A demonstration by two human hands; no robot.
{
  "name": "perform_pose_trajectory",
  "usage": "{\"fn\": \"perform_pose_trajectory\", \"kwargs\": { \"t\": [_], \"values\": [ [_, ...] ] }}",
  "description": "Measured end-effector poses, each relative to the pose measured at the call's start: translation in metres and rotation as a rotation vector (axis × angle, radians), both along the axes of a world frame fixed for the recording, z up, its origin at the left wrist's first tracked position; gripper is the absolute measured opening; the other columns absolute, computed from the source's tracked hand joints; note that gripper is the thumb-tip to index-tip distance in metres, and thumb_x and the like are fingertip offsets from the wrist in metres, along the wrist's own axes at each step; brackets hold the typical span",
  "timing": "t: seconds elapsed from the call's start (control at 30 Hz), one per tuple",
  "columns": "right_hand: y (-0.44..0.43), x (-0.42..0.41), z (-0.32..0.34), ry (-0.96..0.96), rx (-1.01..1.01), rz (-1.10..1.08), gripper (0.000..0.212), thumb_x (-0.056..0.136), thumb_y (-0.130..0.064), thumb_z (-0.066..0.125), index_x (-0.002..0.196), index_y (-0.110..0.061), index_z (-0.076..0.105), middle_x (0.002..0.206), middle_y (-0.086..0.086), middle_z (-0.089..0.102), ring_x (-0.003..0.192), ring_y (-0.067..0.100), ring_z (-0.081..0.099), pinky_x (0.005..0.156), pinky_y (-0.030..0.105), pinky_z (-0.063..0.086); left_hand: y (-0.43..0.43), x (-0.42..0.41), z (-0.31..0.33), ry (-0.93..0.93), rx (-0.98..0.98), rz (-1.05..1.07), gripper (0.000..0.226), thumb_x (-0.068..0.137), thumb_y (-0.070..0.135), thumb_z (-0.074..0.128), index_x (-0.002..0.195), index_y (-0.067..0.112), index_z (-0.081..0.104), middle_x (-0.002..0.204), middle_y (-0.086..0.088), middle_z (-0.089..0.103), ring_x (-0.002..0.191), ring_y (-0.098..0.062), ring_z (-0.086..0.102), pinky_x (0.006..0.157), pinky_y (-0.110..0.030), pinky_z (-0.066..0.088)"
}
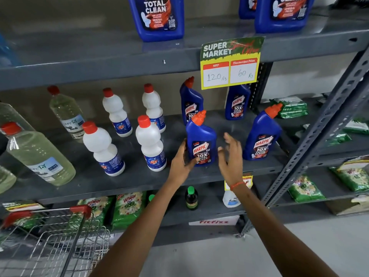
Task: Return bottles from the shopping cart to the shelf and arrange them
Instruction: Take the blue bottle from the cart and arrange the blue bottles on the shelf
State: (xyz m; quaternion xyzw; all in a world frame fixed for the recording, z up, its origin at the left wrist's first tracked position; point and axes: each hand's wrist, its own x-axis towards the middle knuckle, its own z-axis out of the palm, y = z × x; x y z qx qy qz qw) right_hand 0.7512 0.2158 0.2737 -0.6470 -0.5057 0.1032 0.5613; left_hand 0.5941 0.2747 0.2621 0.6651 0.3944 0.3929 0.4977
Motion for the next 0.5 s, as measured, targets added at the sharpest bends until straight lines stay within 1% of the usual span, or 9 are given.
{"fn": "perform_pose_trajectory", "kwargs": {
  "t": [0.03, 0.1, 0.17, 0.2, 0.27, 0.3, 0.33, 0.4, 0.5],
  "values": [
    [-0.005, 0.002, 0.001, -0.043, 0.078, -0.104, 0.046, 0.092, -0.018, 0.049, 0.136, -0.007, 0.044, 0.134, 0.019, 0.045, 0.126, 0.029, 0.044, 0.107, 0.038, 0.041, 0.002, 0.000, -0.003, -0.005, -0.034, -0.022, 0.078, 0.079, 0.007, 0.070, 0.143, 0.012, 0.027, 0.142, -0.006, 0.047, 0.128, -0.015, 0.048, 0.105, -0.030, 0.044],
    [-0.015, 0.010, 0.003, -0.074, 0.179, -0.296, 0.048, 0.089, -0.017, 0.057, 0.134, -0.003, 0.045, 0.133, 0.025, 0.042, 0.125, 0.032, 0.041, 0.109, 0.027, 0.033, 0.007, 0.002, -0.006, 0.009, -0.108, -0.053, 0.083, 0.072, 0.004, 0.076, 0.140, 0.012, 0.030, 0.138, -0.008, 0.051, 0.126, -0.019, 0.051, 0.104, -0.037, 0.045],
    [-0.022, 0.026, 0.000, -0.031, 0.182, -0.413, 0.066, 0.082, -0.019, 0.070, 0.137, 0.001, 0.040, 0.136, 0.029, 0.037, 0.128, 0.035, 0.035, 0.111, 0.013, 0.023, 0.012, 0.006, -0.007, 0.041, -0.187, -0.054, 0.077, 0.066, 0.000, 0.079, 0.131, 0.009, 0.039, 0.131, -0.012, 0.057, 0.120, -0.024, 0.056, 0.104, -0.045, 0.045],
    [-0.023, 0.035, -0.003, 0.005, 0.141, -0.448, 0.080, 0.076, -0.024, 0.077, 0.140, 0.001, 0.035, 0.140, 0.029, 0.034, 0.131, 0.037, 0.032, 0.112, 0.014, 0.021, 0.014, 0.007, -0.008, 0.064, -0.209, -0.042, 0.071, 0.064, -0.002, 0.080, 0.125, 0.008, 0.044, 0.126, -0.013, 0.060, 0.115, -0.026, 0.058, 0.104, -0.048, 0.045],
    [-0.022, 0.054, -0.009, 0.080, 0.004, -0.480, 0.109, 0.065, -0.032, 0.086, 0.147, 0.000, 0.022, 0.149, 0.027, 0.025, 0.139, 0.038, 0.024, 0.116, 0.033, 0.022, 0.019, 0.010, -0.010, 0.100, -0.224, -0.021, 0.062, 0.062, -0.003, 0.081, 0.116, 0.008, 0.051, 0.118, -0.016, 0.065, 0.107, -0.027, 0.062, 0.102, -0.052, 0.046],
    [-0.021, 0.064, -0.011, 0.130, -0.071, -0.473, 0.118, 0.061, -0.033, 0.088, 0.149, -0.001, 0.016, 0.152, 0.025, 0.021, 0.142, 0.038, 0.019, 0.117, 0.041, 0.021, 0.021, 0.011, -0.010, 0.111, -0.231, -0.020, 0.060, 0.062, -0.003, 0.081, 0.114, 0.007, 0.053, 0.116, -0.017, 0.066, 0.104, -0.027, 0.063, 0.101, -0.052, 0.047],
    [-0.019, 0.072, -0.013, 0.176, -0.132, -0.456, 0.123, 0.060, -0.032, 0.089, 0.150, -0.001, 0.011, 0.154, 0.023, 0.017, 0.144, 0.037, 0.015, 0.117, 0.045, 0.020, 0.023, 0.011, -0.010, 0.117, -0.236, -0.023, 0.058, 0.061, -0.003, 0.081, 0.112, 0.007, 0.054, 0.115, -0.017, 0.066, 0.104, -0.028, 0.063, 0.100, -0.052, 0.047],
    [-0.015, 0.087, -0.018, 0.221, -0.212, -0.410, 0.127, 0.058, -0.028, 0.090, 0.150, -0.002, 0.007, 0.156, 0.021, 0.017, 0.146, 0.034, 0.014, 0.118, 0.045, 0.020, 0.024, 0.012, -0.008, 0.127, -0.229, -0.041, 0.055, 0.059, 0.000, 0.083, 0.105, 0.012, 0.057, 0.111, -0.016, 0.067, 0.103, -0.028, 0.063, 0.100, -0.051, 0.048],
    [-0.011, 0.097, -0.027, 0.231, -0.249, -0.377, 0.123, 0.055, -0.026, 0.091, 0.149, -0.003, 0.014, 0.151, 0.020, 0.030, 0.141, 0.033, 0.028, 0.117, 0.047, 0.029, 0.023, 0.010, -0.006, 0.116, -0.216, -0.048, 0.057, 0.046, 0.020, 0.087, 0.095, 0.023, 0.058, 0.107, -0.012, 0.068, 0.102, -0.028, 0.064, 0.096, -0.045, 0.051]
  ]
}}
